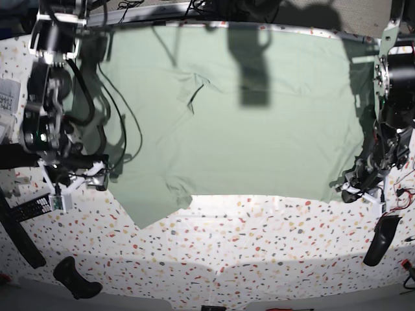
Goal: Fold the T-shirt properly
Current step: 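Lift the side edges with both grippers and fold toward the hem, then lay the folded edge down along the hem with both grippers, then hold the strip ends with both grippers and smooth them flat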
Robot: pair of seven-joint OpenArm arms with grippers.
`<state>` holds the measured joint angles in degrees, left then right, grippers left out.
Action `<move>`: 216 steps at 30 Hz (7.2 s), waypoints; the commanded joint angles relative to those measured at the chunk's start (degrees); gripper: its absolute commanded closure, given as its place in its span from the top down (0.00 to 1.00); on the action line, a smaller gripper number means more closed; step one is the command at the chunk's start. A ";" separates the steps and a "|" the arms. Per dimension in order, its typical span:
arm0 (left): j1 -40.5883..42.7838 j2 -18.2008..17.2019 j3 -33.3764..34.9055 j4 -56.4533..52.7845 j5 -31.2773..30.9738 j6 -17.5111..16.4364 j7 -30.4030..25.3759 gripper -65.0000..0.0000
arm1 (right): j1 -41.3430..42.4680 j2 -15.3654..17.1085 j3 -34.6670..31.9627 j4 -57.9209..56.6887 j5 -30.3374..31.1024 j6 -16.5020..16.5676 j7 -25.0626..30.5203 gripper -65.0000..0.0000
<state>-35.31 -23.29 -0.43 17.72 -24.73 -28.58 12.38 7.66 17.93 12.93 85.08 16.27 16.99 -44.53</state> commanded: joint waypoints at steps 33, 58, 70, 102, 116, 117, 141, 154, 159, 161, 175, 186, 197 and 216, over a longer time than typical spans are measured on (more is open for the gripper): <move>-0.90 -0.42 0.04 0.26 0.63 0.00 1.22 0.00 | 19.93 -2.05 0.20 -37.97 1.99 18.53 -4.44 0.41; -0.87 -1.77 0.04 6.64 -0.02 -0.24 5.40 0.00 | 15.37 -2.05 0.20 -24.83 1.99 23.01 -1.25 0.00; -0.76 -2.95 0.04 7.34 -3.87 -4.83 6.54 0.00 | -0.28 -2.08 0.20 -0.46 1.99 23.01 -1.38 0.00; 29.44 -14.21 -4.52 53.44 -14.58 -7.50 19.58 0.00 | -26.08 -2.05 0.70 28.98 -3.04 23.01 -3.50 0.00; 39.28 -14.19 -17.99 53.44 -26.58 -11.42 24.55 0.00 | -28.50 -2.05 5.11 29.16 -2.14 23.01 -3.04 0.00; 39.67 -14.16 -17.99 53.44 -26.56 -11.42 24.96 0.00 | -28.50 -2.05 5.11 29.27 -2.14 23.01 -3.08 0.00; 40.24 -14.05 -17.99 53.44 -28.04 -11.42 33.90 0.00 | -28.52 -2.05 15.08 34.34 5.40 23.01 -10.32 0.00; 40.22 -14.60 -18.03 56.83 -32.39 -11.42 38.58 0.00 | -28.52 -2.08 15.08 34.34 8.46 23.01 -16.96 0.00; 40.22 -14.86 -18.03 60.41 -32.39 -11.42 45.57 0.00 | -28.52 -2.10 15.08 34.34 8.70 23.01 -18.60 0.00; 40.24 -14.86 -18.03 61.55 -32.39 -11.42 48.30 0.00 | -28.63 -2.10 15.08 34.34 11.10 23.01 -19.65 0.00; 40.26 -14.84 -18.01 62.95 -32.39 -11.42 58.80 0.04 | -30.34 -2.03 15.08 34.34 14.10 23.01 -14.99 0.52; 40.24 -14.80 -18.01 62.95 -32.41 -8.70 55.32 0.29 | -23.85 -3.48 15.08 29.64 13.38 16.44 -2.99 0.52; 40.22 -11.93 -18.01 62.95 -32.41 -8.70 54.01 0.29 | -14.27 -4.00 15.08 10.75 12.39 16.44 -9.84 0.52; 40.22 -9.92 -18.01 62.95 -32.41 -8.72 53.92 0.29 | -12.74 -3.98 15.08 4.52 12.48 23.01 -13.81 0.10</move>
<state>5.54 -32.08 -17.80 79.75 -56.12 -37.30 67.31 -5.93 13.17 27.81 88.75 27.92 39.24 -59.44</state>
